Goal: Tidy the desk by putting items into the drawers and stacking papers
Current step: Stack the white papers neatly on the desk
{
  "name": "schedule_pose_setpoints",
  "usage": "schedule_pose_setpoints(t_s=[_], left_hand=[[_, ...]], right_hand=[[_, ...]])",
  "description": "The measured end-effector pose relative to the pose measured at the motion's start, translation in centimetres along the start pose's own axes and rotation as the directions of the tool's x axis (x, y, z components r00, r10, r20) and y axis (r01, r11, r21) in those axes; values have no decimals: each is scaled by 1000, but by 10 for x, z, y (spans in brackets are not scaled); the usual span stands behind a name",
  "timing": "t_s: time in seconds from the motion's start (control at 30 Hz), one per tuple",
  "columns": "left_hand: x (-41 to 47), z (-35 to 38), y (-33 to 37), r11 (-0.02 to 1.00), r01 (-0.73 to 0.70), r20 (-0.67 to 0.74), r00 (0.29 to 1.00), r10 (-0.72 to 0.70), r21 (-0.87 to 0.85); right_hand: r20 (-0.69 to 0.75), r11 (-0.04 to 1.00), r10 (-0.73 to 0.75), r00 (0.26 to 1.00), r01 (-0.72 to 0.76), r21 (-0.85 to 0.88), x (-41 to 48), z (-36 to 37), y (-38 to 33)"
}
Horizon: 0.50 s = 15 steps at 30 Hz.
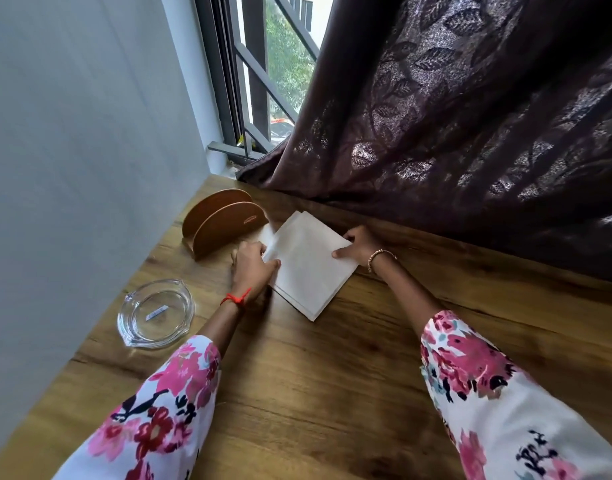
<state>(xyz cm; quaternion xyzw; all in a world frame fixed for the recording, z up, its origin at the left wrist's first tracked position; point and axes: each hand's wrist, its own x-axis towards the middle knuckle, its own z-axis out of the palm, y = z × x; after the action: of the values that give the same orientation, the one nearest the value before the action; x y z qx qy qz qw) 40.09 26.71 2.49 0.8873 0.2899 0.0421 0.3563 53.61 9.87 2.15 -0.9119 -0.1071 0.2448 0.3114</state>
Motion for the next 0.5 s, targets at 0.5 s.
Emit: schedule_pose_setpoints(t_s=[0.5], left_hand=[[-33,-25,22,613,274,327,945,-27,-741]], right_hand=[[-116,866,-54,992,104,488,-79,-36,21]])
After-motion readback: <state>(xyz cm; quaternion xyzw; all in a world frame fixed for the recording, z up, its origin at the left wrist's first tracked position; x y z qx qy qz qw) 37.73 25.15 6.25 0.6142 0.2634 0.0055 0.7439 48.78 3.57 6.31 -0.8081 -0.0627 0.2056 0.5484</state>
